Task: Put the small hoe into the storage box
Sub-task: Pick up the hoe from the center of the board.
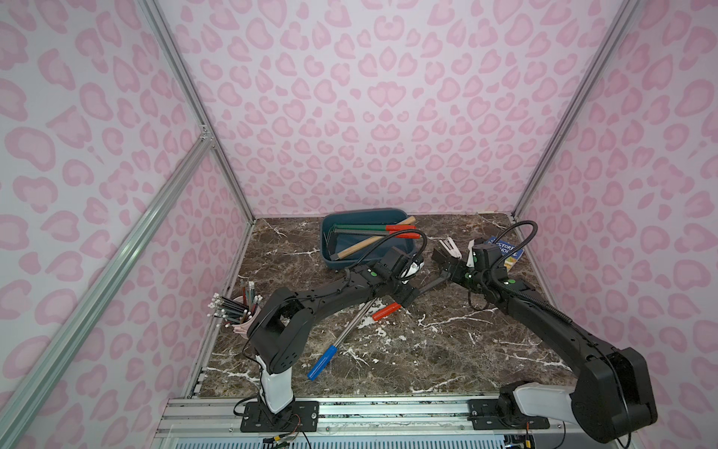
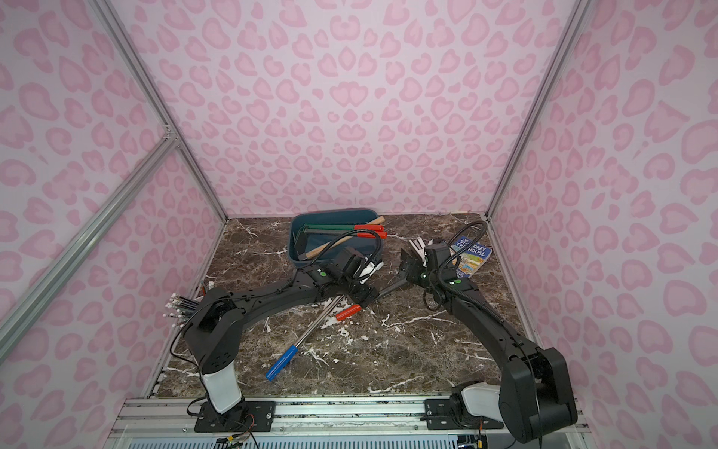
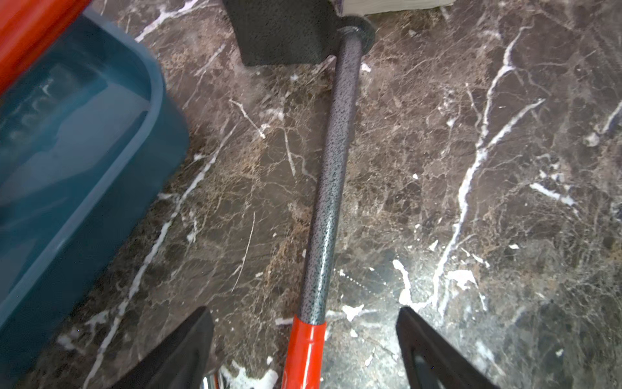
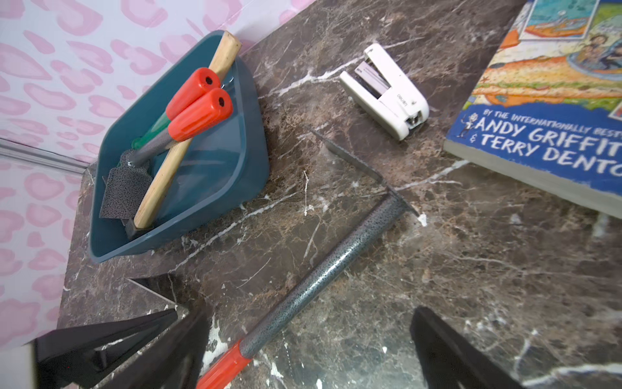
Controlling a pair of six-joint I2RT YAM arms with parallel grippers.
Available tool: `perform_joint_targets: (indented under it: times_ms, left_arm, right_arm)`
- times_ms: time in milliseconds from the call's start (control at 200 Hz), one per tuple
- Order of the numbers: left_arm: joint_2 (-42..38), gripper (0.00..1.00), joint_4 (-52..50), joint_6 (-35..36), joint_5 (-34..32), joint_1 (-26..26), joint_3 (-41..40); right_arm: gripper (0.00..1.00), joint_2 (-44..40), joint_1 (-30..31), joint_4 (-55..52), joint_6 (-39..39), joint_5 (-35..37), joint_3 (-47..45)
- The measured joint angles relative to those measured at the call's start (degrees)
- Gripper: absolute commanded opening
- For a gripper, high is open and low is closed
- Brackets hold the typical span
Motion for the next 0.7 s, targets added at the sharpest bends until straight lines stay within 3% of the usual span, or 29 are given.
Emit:
perform_joint_targets:
  times_ms: [450, 700]
  left_arm:
    - [10.6, 0.77, -7.8, 3.4, 2.2, -0.1, 11.9]
    - [15.6, 0.66, -12.1, 5.5, 3.7, -0.1, 17.2]
  right_arm:
    - [0.96, -8.1, -0.4, -1.1, -0.5, -4.3, -4.1]
    - [0.96, -13.8, -0.9, -2.0, -0.4, -4.2, -8.0]
